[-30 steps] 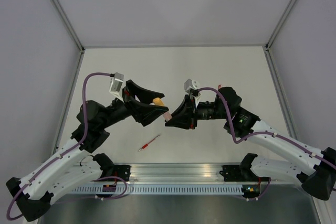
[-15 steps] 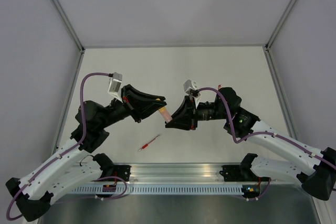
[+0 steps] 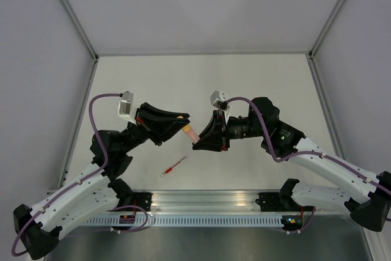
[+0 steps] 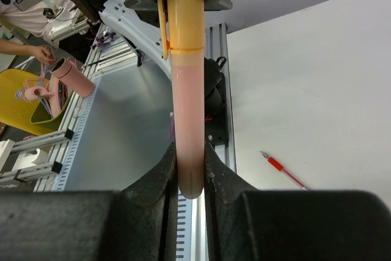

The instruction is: Insert the pens into the pen caps

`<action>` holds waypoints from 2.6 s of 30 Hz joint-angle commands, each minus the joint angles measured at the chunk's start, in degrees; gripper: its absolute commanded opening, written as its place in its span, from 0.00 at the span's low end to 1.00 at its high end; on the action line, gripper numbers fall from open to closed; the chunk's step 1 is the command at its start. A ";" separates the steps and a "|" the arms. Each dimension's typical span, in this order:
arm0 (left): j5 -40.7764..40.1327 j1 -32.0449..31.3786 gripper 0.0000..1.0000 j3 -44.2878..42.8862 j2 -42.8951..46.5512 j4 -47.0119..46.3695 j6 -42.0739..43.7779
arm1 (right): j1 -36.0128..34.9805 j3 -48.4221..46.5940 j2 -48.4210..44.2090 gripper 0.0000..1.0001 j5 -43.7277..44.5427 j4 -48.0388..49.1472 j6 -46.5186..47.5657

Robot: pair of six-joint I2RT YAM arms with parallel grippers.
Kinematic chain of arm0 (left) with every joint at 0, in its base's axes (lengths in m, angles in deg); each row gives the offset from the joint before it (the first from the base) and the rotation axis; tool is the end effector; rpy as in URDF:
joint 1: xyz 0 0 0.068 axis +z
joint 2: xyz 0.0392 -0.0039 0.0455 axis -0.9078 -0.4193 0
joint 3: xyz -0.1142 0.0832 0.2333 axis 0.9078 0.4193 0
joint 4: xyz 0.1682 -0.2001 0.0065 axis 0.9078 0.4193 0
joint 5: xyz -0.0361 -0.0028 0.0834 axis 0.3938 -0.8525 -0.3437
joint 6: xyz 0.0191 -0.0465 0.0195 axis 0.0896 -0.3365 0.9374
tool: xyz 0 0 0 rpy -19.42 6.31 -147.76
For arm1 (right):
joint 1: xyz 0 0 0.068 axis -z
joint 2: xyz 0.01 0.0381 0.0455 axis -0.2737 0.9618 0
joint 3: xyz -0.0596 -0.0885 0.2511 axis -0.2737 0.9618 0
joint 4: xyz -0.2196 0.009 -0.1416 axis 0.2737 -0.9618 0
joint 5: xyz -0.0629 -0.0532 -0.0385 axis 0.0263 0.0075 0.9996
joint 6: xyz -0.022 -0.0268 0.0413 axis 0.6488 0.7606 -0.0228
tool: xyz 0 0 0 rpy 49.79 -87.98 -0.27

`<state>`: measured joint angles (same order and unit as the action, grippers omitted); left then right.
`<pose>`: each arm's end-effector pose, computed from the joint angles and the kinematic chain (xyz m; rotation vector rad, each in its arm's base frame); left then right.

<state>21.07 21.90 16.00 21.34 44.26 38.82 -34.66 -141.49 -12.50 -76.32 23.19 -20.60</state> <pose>0.1076 -0.1218 0.3706 0.4486 1.1324 -1.5435 0.1312 0.1972 0.3691 -1.0784 1.5286 1.5013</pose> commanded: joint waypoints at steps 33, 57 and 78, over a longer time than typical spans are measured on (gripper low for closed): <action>3.19 -0.72 0.02 14.31 -2.03 -0.56 -4.89 | 0.36 -21.52 5.36 0.00 4.88 7.64 10.69; -20.33 -0.37 1.00 -15.64 1.74 37.39 9.42 | 0.36 10.02 -0.61 0.00 14.27 7.11 7.98; -52.52 -0.37 1.00 1.39 6.66 45.67 10.58 | 0.45 5.03 28.99 0.09 56.38 -0.79 -26.73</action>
<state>-25.84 21.68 17.66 24.97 90.20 47.38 -34.16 -133.06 13.90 -26.46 22.80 -40.86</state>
